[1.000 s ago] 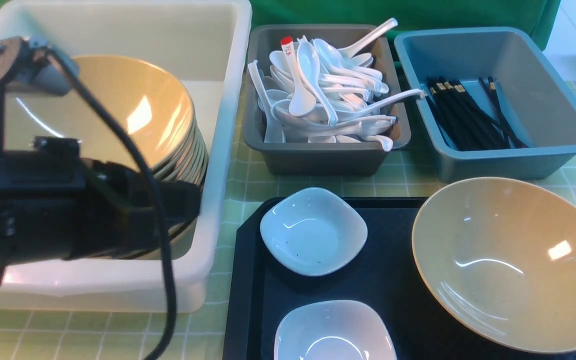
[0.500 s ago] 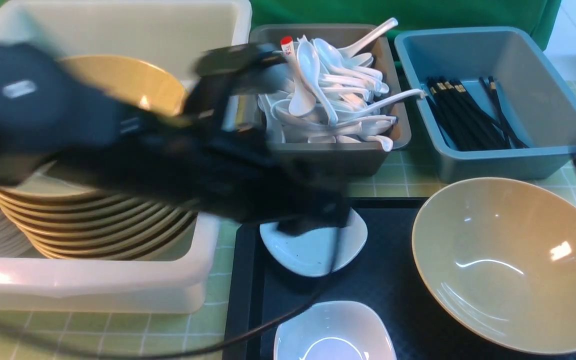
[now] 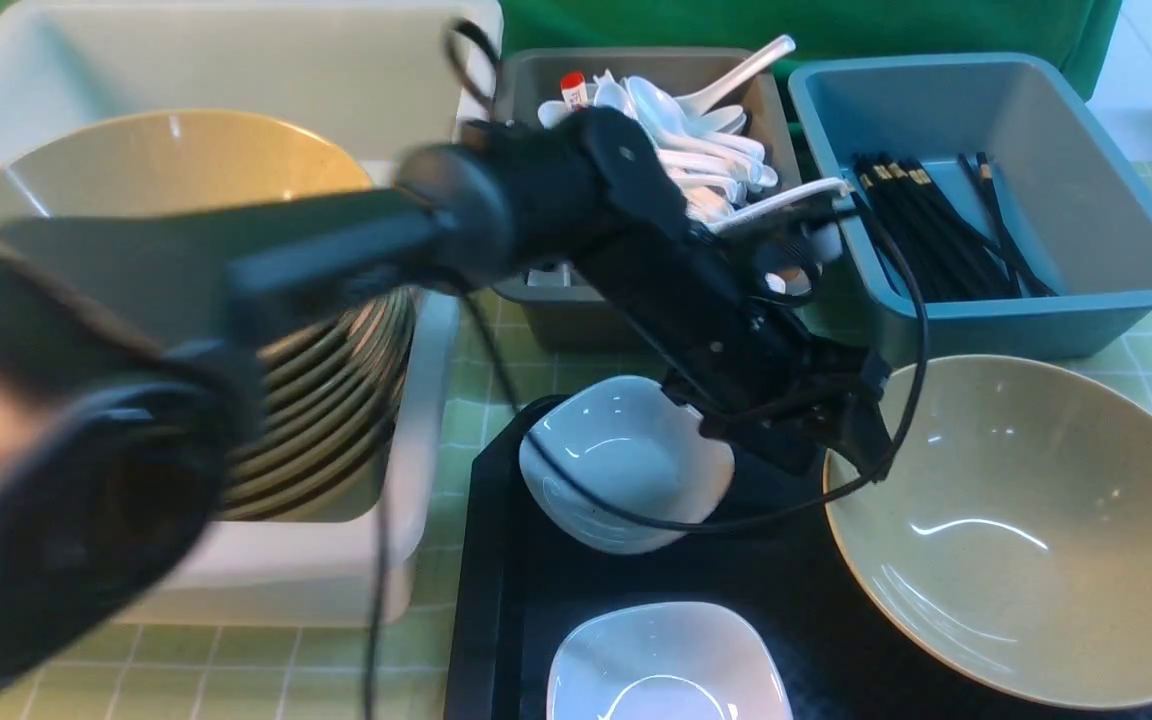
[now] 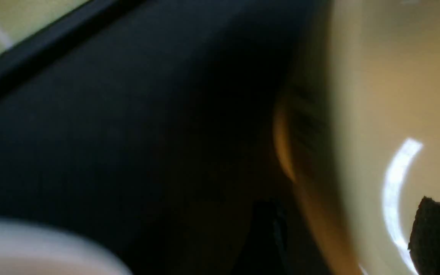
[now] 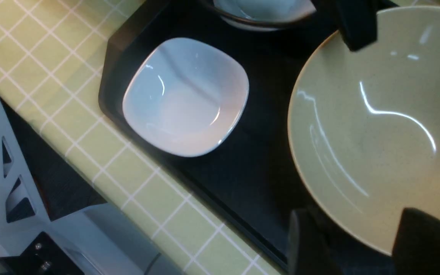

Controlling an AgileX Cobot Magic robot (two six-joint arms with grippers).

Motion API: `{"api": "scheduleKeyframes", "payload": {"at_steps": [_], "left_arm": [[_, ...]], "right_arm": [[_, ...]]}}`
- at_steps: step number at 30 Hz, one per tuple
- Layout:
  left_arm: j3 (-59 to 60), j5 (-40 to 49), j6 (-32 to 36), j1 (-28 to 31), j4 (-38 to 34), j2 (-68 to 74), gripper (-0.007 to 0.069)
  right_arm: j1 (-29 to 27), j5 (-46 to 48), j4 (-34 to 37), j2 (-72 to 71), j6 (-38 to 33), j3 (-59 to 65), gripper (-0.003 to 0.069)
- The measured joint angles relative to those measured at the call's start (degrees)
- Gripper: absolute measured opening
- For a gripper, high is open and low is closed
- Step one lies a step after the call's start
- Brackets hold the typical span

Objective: On green table put chopsticks spoon bowls plates into blue grey white boxes.
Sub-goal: 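Grasp the large bowl on the tray by its rim, then place the tan bowl onto the bowl stack in the left bin with the left gripper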

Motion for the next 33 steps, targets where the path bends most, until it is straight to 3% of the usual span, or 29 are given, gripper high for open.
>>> {"api": "scheduleKeyframes", "payload": {"at_steps": [4,7,9,16,22,27,30,31,33], "left_arm": [[-9.23,6.14,0.07,0.00,0.39,6.88,0.0328],[-12.47,6.64,0.07,0.00,0.93,6.45,0.0101],[-13.01,6.51,0.00,0.00,1.51,5.18,0.0034],[-13.06,9.22,0.62,0.11,5.32,-2.02,0.0018],[-13.06,11.38,-1.53,4.21,9.54,-17.45,0.0017],[-12.26,13.67,-2.39,15.69,15.39,-31.17,0.0017],[-5.65,12.62,-3.39,29.32,16.66,-43.87,0.0017],[-4.38,12.49,-3.47,30.14,16.66,-45.31,0.0017],[6.30,12.34,-5.31,40.53,16.70,-54.11,0.0017]], "right_arm": [[0.00,0.07,-0.19,0.00,0.00,0.00,0.0219],[0.00,0.07,-0.36,-0.07,0.00,0.00,0.0197],[0.00,0.07,-0.50,-0.07,0.00,0.00,0.0193],[0.00,-0.14,-0.78,-0.07,0.00,0.00,0.0193],[0.00,-0.93,0.74,-0.07,0.00,0.00,0.0195],[0.00,-5.19,9.58,-0.07,-5.72,0.00,0.0197],[0.00,-7.98,18.75,0.62,-13.96,0.00,0.0202],[0.00,-8.09,19.44,0.84,-14.24,0.00,0.0202],[0.00,-9.15,21.82,2.77,-16.94,0.00,0.0204]]}}
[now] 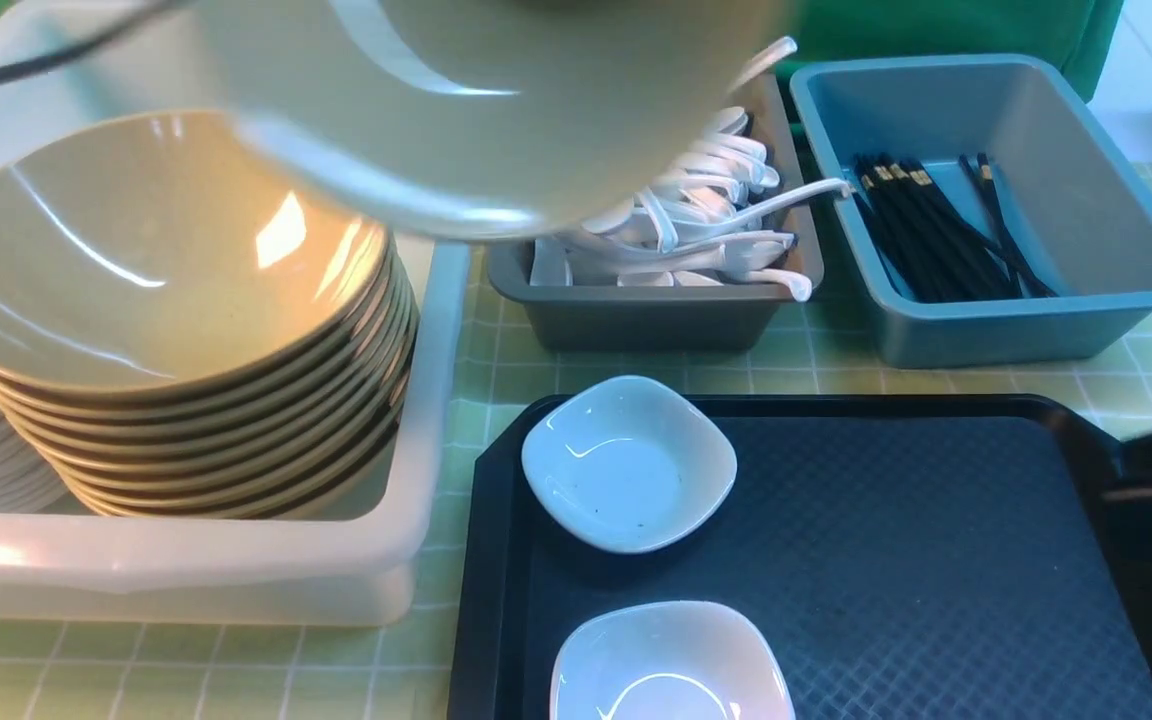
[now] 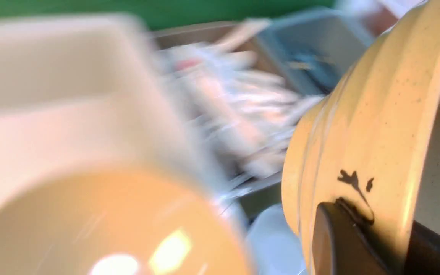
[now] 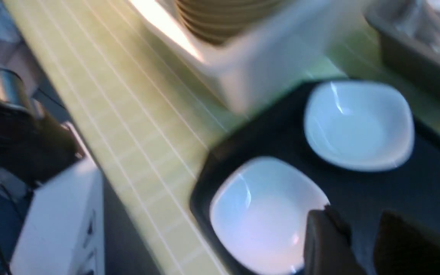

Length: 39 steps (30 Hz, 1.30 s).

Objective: On green table put chopsticks spoon bowls plates into blue grey white boxes.
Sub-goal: 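Place the tan bowl onto the bowl stack in the left bin with the left gripper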

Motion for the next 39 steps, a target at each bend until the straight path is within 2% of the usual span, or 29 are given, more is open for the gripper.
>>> {"api": "scheduleKeyframes", "payload": {"at_steps": [5,8,14,22,26,30,31,32,34,38,39], "left_arm": [[20.10,-5.27,-2.67,13.39,0.55,-6.95,0.0017],[25.29,-8.83,-3.03,15.55,-1.39,-3.57,0.0016],[26.42,-11.84,-2.02,18.29,-8.06,2.66,0.0015],[26.44,-12.04,-6.98,20.39,-1.31,3.28,0.0025],[26.44,-12.25,-8.76,19.52,0.15,3.17,0.0106],[26.44,-13.28,-9.53,16.68,3.71,1.18,0.0298],[26.44,-13.38,-9.53,16.32,3.99,1.04,0.0308],[26.44,-13.92,-9.53,14.82,6.73,-0.41,0.0396],[26.44,-14.05,-9.53,12.93,10.89,-2.15,0.0484],[26.44,-13.99,-9.68,8.74,19.50,-6.43,0.0629],[26.44,-13.99,-9.82,8.29,20.54,-6.90,0.0638]], "right_arm": [[0.00,-0.85,1.29,4.52,-3.34,0.00,0.0205],[0.00,-0.90,1.42,5.75,-4.04,0.05,0.0205],[0.00,-0.90,1.59,6.19,-4.16,0.06,0.0213],[0.00,-3.39,1.59,8.51,-2.90,0.06,0.0239],[0.00,-5.13,1.64,15.07,-0.98,0.06,0.0293],[0.54,-10.03,1.95,24.17,1.13,0.11,0.0373],[0.62,-10.28,1.95,24.17,1.26,0.11,0.0373],[1.79,-12.25,2.19,27.30,1.92,0.11,0.0401],[3.47,-14.74,2.60,30.64,2.84,0.11,0.0428],[7.83,-20.99,3.77,39.22,5.34,0.11,0.0461],[7.98,-21.76,3.85,39.64,5.64,0.11,0.0461]]}}
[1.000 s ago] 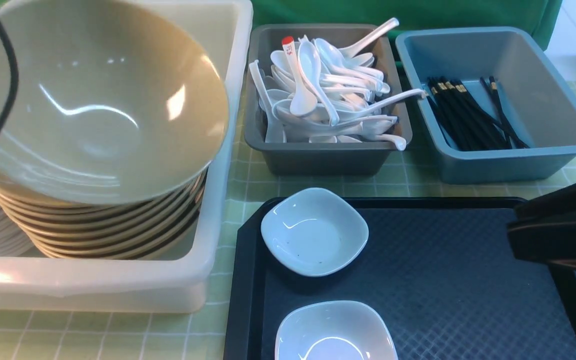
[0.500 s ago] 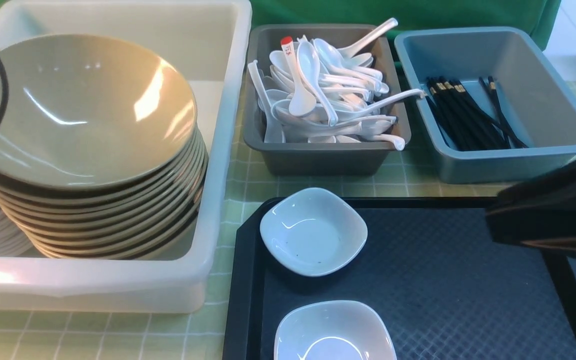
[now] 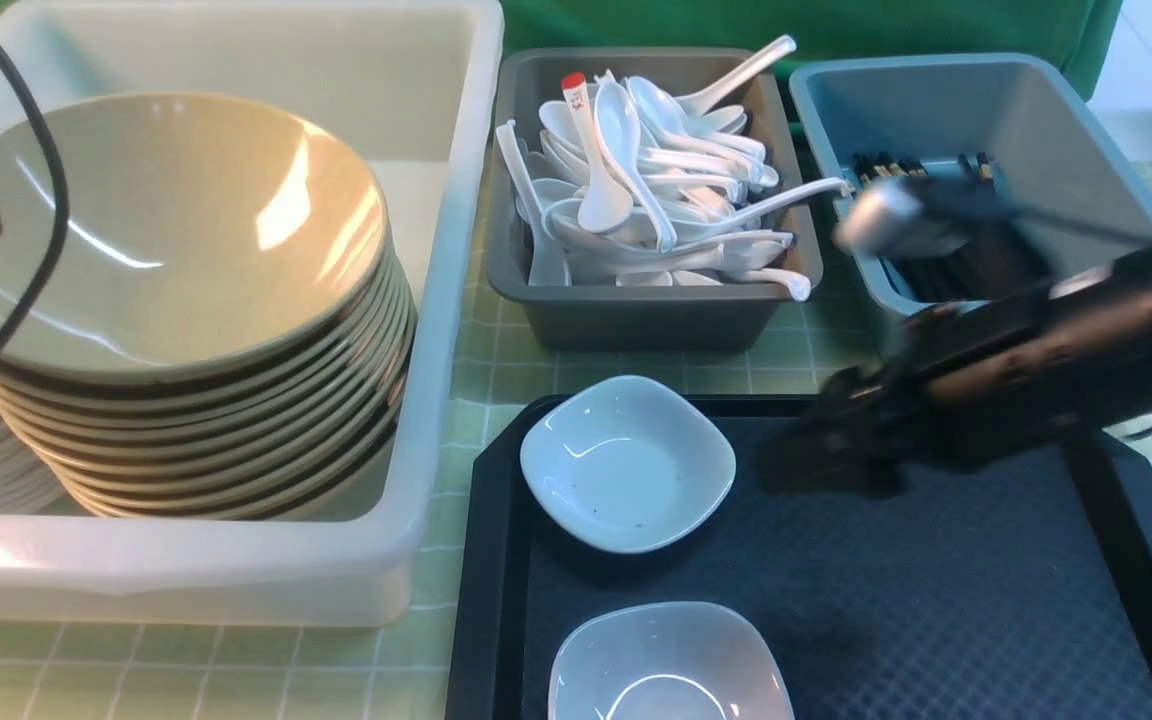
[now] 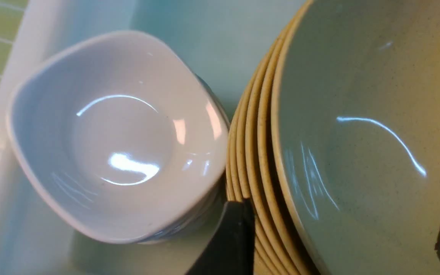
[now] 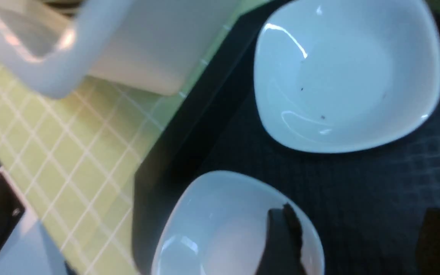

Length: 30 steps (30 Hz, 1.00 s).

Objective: On green table put chopsticks spoon bowls plates into blue grey white boxes.
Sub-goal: 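Place the tan bowl onto the bowl stack in the left bin with the left gripper, then reach for and grasp the small white dish on the black tray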

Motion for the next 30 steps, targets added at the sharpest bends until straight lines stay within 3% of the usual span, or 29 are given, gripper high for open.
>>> {"api": "scheduleKeyframes", "payload": {"at_steps": [5,13,22,30], "left_arm": [[0.00,0.67,-1.87,-6.09,4.28,-5.93,0.0662],[0.00,2.30,-1.75,-16.48,0.50,-9.91,0.0631],[0.00,4.39,-1.56,-17.84,0.06,-9.79,0.0554],[0.00,4.33,-1.51,-17.84,-2.07,-9.79,0.0554]], "right_arm": [[1.09,-9.51,0.59,9.50,4.56,0.00,0.0467],[1.09,-15.18,6.41,18.85,4.16,-1.04,0.0467],[1.09,-14.79,9.28,19.76,3.15,-4.43,0.0467],[1.09,-14.23,13.69,21.69,-0.39,-7.11,0.0460]]}}
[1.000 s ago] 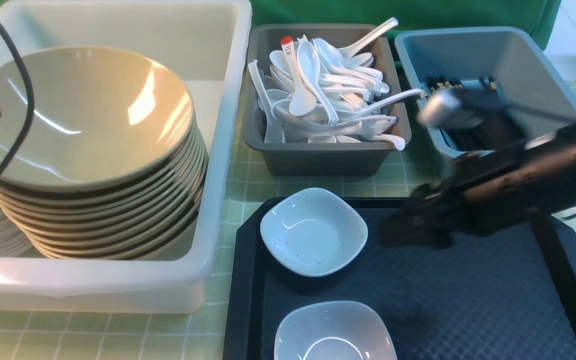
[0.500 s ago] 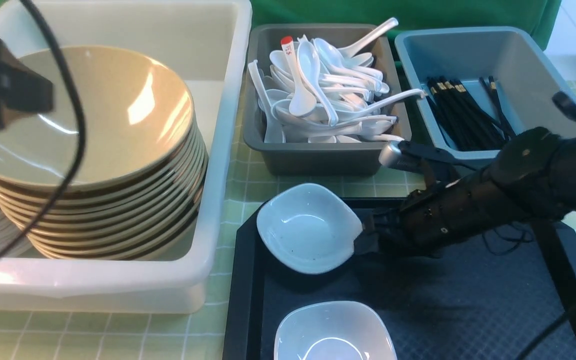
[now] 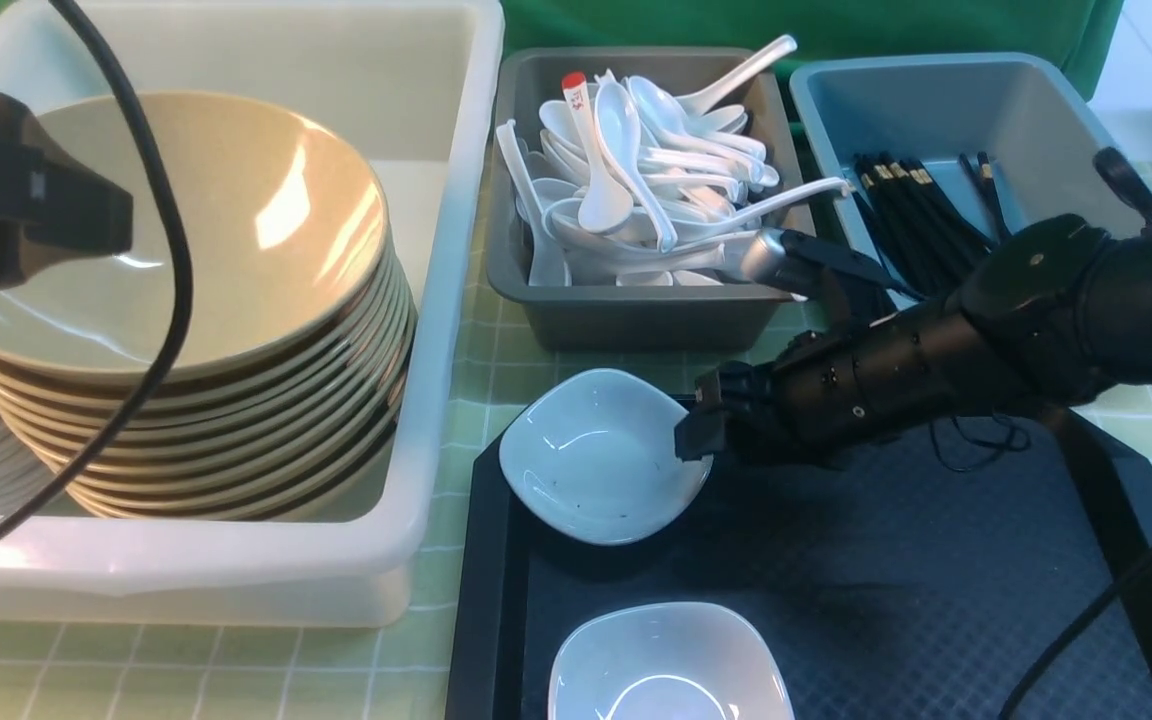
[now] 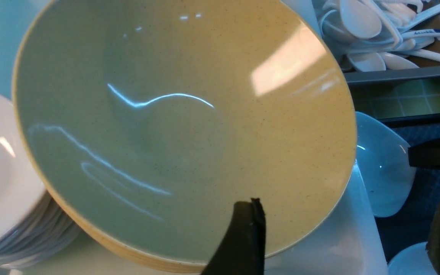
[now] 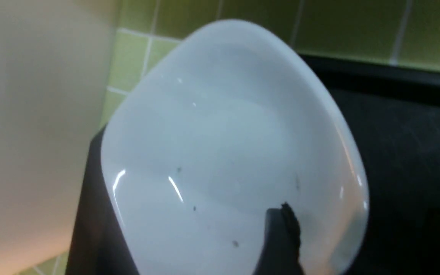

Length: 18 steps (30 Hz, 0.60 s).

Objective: On green table put chopsticks spoon bowls plates into blue grey white boxes.
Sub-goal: 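Reach for and grasp the small white dish on the black tray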

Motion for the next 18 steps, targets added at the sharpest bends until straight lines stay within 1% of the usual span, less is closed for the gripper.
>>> {"api": "scheduleKeyframes", "payload": {"at_steps": [3,5,6,7,8,9,10,11,14,17,18], "left_arm": [[0.00,0.00,0.00,0.00,-0.30,0.00,0.0554],[0.00,0.06,0.00,0.00,-0.25,0.00,0.0554],[0.00,0.06,0.00,0.00,-0.25,0.00,0.0554],[0.00,0.16,0.00,0.00,-0.12,0.00,0.0554],[0.00,0.37,0.00,0.00,-0.11,0.00,0.0554],[0.00,0.36,0.00,0.00,-0.11,0.00,0.0554],[0.00,0.49,0.00,0.00,-0.06,0.00,0.0554],[0.00,0.56,0.00,0.00,-0.06,0.00,0.0554],[0.00,0.85,0.00,0.00,-0.06,0.00,0.0554],[0.00,1.50,0.00,0.00,-0.06,0.00,0.0554],[0.00,1.93,0.00,0.00,-0.11,-0.07,0.0554]], "right_arm": [[0.00,-0.04,1.71,1.83,-1.70,-1.25,0.0424],[0.00,-0.04,2.79,4.35,-3.03,-3.01,0.0331],[0.00,-0.04,2.79,4.52,-3.10,-3.14,0.0321],[0.00,0.07,3.05,5.45,-3.29,-3.78,0.0248],[0.00,0.20,3.10,5.85,-3.34,-4.04,0.0189],[0.00,0.26,3.17,5.92,-3.34,-4.05,0.0165],[-0.07,1.04,3.42,6.05,-3.34,-4.24,0.0099],[-0.21,1.82,3.42,6.05,-3.34,-4.43,0.0087],[-1.26,4.33,3.24,5.37,-4.28,-4.23,0.0086],[-2.87,6.45,1.49,2.51,-5.14,-2.63,0.0067],[-4.25,7.34,-0.50,-0.49,-5.42,-1.52,0.0056]]}}
